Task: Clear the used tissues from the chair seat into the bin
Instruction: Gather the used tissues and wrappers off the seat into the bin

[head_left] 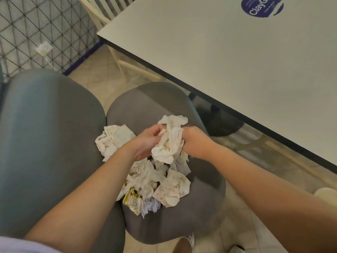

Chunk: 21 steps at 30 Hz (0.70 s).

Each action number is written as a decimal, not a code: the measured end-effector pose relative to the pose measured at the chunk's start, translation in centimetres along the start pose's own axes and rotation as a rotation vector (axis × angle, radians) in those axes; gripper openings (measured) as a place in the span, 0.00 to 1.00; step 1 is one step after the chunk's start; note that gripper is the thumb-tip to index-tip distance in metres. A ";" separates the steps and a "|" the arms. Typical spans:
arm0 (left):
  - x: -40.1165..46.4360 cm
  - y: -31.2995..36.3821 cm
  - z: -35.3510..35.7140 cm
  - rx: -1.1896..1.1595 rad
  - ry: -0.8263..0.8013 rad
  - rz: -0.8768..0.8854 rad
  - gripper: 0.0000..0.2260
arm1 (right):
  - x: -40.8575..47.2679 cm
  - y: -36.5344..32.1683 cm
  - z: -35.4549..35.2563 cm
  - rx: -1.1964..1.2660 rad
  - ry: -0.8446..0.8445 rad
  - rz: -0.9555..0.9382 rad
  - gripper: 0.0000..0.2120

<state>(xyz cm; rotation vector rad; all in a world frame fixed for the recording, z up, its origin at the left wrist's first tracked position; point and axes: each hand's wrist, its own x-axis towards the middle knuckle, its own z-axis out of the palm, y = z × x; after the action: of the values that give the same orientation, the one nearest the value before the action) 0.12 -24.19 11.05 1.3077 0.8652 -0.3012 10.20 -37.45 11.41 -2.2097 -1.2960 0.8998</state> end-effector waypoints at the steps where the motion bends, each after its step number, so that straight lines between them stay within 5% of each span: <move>1: 0.1 0.2 0.8 0.061 -0.039 0.041 0.08 | -0.9 0.2 -0.5 -0.014 -0.026 -0.011 0.09; 9: -1.2 1.7 10.0 0.417 -0.178 0.203 0.08 | -9.3 4.3 -3.1 0.048 -0.061 0.036 0.08; 21: -4.9 -0.7 31.1 0.444 -0.153 0.318 0.07 | -30.2 16.2 -4.7 0.167 0.143 0.368 0.12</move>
<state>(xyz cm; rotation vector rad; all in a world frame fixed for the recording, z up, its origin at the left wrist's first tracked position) 8.32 -54.43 14.29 1.7836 0.4616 -0.3481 12.61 -71.81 13.95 -2.3671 -0.7329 0.9198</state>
